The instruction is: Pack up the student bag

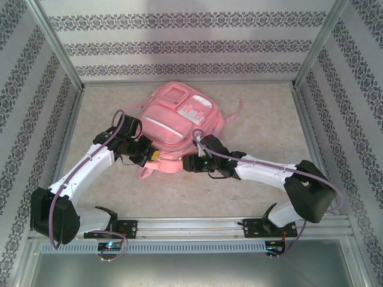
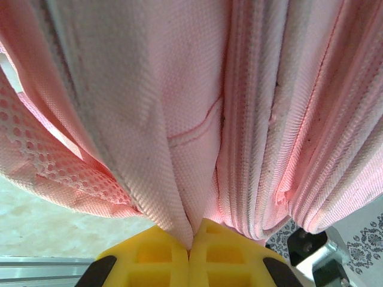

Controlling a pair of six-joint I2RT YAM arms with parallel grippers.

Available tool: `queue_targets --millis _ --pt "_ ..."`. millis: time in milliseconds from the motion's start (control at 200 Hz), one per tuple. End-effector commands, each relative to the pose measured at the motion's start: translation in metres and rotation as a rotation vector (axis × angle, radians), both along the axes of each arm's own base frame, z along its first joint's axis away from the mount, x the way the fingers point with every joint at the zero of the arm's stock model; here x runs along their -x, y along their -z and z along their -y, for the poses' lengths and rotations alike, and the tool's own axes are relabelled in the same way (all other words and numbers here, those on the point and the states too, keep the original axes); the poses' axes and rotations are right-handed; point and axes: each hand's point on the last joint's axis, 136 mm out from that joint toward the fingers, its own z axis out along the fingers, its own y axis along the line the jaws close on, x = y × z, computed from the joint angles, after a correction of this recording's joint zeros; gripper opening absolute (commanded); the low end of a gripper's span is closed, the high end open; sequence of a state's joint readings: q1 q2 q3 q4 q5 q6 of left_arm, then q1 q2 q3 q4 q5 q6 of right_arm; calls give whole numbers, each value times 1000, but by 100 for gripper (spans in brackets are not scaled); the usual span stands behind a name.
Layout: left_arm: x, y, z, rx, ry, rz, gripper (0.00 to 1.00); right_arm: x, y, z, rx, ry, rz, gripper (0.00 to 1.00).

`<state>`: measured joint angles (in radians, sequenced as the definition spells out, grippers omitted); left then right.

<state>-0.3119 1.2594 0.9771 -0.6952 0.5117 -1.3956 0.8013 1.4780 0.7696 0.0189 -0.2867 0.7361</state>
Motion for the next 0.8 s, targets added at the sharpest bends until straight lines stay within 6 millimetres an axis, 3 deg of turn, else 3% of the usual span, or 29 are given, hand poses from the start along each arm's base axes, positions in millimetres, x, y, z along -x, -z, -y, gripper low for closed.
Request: queue_targets --millis 0,170,440,630,794 --pt "2 -6 -2 5 6 19 0 -5 -20 -20 -96 -10 17 41" --pt "2 -5 -2 3 10 21 0 -1 -16 -20 -85 -24 0 35" --pt "2 -4 -2 -1 10 21 0 6 -10 30 29 88 33 25" --pt "1 -5 -1 6 12 26 0 18 -30 6 -135 -6 24 49" --pt "1 -7 0 9 15 26 0 17 -16 -12 -133 -53 -42 55"
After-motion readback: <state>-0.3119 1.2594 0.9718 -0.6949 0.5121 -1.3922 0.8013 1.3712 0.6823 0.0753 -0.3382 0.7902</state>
